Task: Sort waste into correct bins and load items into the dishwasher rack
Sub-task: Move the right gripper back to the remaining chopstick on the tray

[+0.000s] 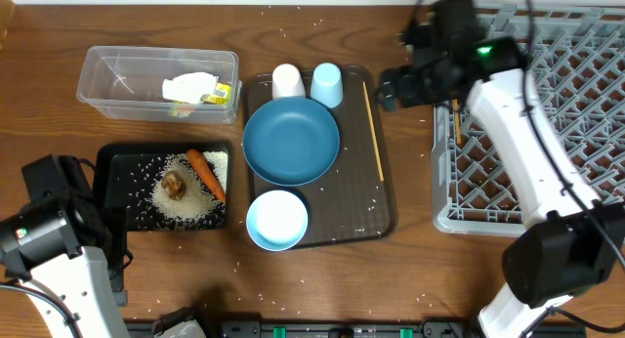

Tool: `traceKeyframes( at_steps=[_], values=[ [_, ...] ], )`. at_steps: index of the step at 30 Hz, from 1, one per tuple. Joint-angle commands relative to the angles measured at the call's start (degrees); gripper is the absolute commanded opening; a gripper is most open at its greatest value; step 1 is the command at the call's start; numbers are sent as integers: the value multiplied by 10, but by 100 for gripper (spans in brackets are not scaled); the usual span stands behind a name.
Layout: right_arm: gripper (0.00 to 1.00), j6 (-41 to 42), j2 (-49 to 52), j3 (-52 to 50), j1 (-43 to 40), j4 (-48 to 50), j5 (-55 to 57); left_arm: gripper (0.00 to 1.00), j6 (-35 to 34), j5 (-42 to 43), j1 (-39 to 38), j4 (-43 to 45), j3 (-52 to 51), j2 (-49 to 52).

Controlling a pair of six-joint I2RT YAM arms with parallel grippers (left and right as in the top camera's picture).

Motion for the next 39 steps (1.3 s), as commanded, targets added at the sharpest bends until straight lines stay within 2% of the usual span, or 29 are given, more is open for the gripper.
traceKeyframes(
  at_steps=[1, 7, 16, 21, 31, 39],
  values=[
    [95, 61, 21, -3, 37, 4, 78, 98, -7, -6, 3, -2, 1, 0],
    [94, 78, 82, -12, 76, 19, 85, 98, -7, -6, 3, -2, 1, 0],
    [85, 87, 171, -12, 88, 26, 78, 98, -7, -6, 3, -2, 1, 0],
    [84, 87, 205, -12, 97, 37, 73, 98, -7, -6, 3, -2, 1, 0],
    [83, 88, 214, -12, 110, 49, 76, 98, -7, -6, 3, -2, 1, 0],
    [82, 101, 211, -12, 110, 33, 122, 98, -7, -6, 3, -2, 1, 0]
  ],
)
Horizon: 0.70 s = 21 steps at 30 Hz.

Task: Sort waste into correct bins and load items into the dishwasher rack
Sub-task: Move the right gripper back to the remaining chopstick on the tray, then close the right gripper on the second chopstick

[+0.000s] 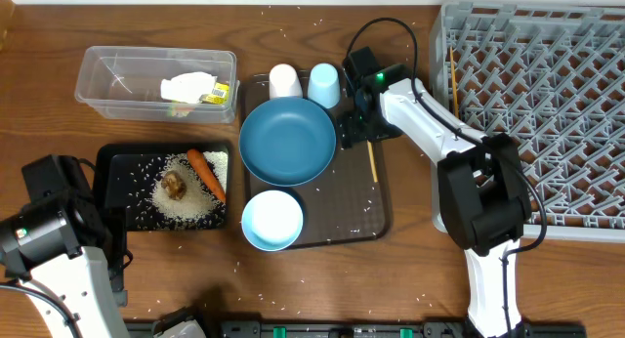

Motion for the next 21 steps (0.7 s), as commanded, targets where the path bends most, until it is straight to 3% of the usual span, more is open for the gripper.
traceKeyframes(
  at_steps=[1, 12, 14, 17, 21],
  values=[
    [82, 17, 1, 0, 7, -7, 22, 98, -7, -6, 3, -2, 1, 0],
    [82, 23, -57, 10, 9, -17, 25, 98, -7, -6, 3, -2, 1, 0],
    [79, 22, -63, 10, 11, -17, 19, 98, -7, -6, 3, -2, 1, 0],
    [65, 23, -60, 9, 15, -17, 19, 98, -7, -6, 3, -2, 1, 0],
    [64, 23, -47, 9, 21, -10, 17, 98, -7, -6, 3, -2, 1, 0]
  ],
)
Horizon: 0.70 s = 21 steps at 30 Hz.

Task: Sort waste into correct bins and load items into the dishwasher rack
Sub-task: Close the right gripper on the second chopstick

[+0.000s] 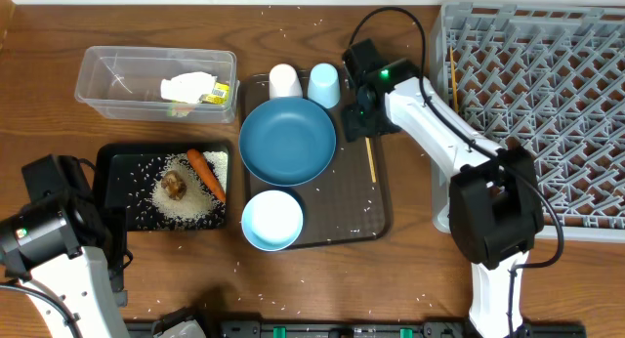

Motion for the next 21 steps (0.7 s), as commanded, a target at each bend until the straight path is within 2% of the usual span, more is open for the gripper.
traceKeyframes(
  at_steps=[1, 21],
  values=[
    [64, 3, 6, 7, 12, 4, 1, 98, -7, -6, 3, -2, 1, 0],
    [63, 8, 21, -33, 14, 74, 13, 98, -7, -6, 3, -2, 1, 0]
  ],
)
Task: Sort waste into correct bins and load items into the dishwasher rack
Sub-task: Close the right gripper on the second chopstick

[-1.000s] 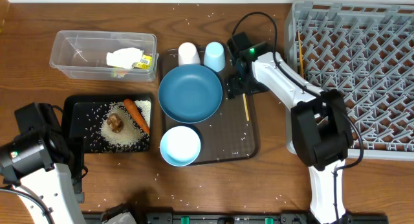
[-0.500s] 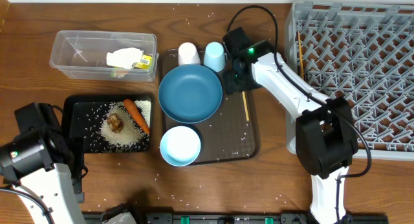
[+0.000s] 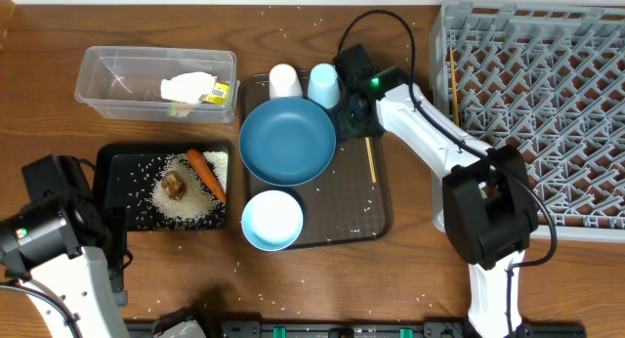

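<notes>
On the brown tray (image 3: pixel 381 216) sit a blue plate (image 3: pixel 288 141), a pale blue bowl (image 3: pixel 274 221), a white cup (image 3: pixel 286 81) and a blue cup (image 3: pixel 325 84). A wooden chopstick (image 3: pixel 371 164) lies along the tray's right side, its far end hidden under my right gripper (image 3: pixel 352 113). The overhead view does not show how the jaws stand. Another chopstick (image 3: pixel 453 84) lies in the grey dishwasher rack (image 3: pixel 547 123). My left arm (image 3: pixel 44 231) rests folded at the lower left, fingers hidden.
A clear bin (image 3: pixel 117 60) at the back left holds wrappers. A black bin (image 3: pixel 122 187) in front of it holds rice, a carrot (image 3: pixel 206 174) and a brown lump. Rice grains are scattered over the table. The right arm's cable loops above the tray.
My right gripper has shifted a little to the left, toward the blue cup and the plate's rim. The chopstick on the tray lies where it was. The left arm is unchanged.
My right gripper was first at the rack's left edge, one chopstick lying in the rack and the other fully visible on the tray. Then it was down over the far end of the tray's chopstick. It has stayed there with small shifts.
</notes>
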Tool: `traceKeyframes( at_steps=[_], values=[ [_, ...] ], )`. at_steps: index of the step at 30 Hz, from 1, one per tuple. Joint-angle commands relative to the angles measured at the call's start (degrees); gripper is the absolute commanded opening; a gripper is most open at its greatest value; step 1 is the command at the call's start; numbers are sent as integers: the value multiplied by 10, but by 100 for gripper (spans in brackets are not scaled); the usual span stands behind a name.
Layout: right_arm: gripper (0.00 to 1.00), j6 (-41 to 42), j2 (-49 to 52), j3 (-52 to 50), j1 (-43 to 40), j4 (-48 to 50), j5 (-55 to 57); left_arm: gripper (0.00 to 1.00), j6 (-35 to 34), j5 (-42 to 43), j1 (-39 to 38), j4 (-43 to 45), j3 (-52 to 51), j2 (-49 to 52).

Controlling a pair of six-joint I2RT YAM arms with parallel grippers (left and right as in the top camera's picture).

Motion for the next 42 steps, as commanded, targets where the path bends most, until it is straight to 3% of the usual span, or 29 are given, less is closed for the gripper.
traceKeyframes(
  at_steps=[1, 21, 25, 31, 42],
  values=[
    [63, 7, 18, -10, -2, 7, 10, 98, -7, -6, 3, -2, 1, 0],
    [61, 8, 84, -16, -5, 16, 16, 98, -7, -6, 3, -2, 1, 0],
    [45, 16, 102, -16, -3, 13, 13, 98, -7, -6, 3, -2, 1, 0],
    [5, 18, 102, -14, -4, 4, 12, 98, -7, -6, 3, -2, 1, 0],
    [1, 27, 75, 47, -16, -73, 5, 98, -7, -6, 3, -2, 1, 0]
  ],
)
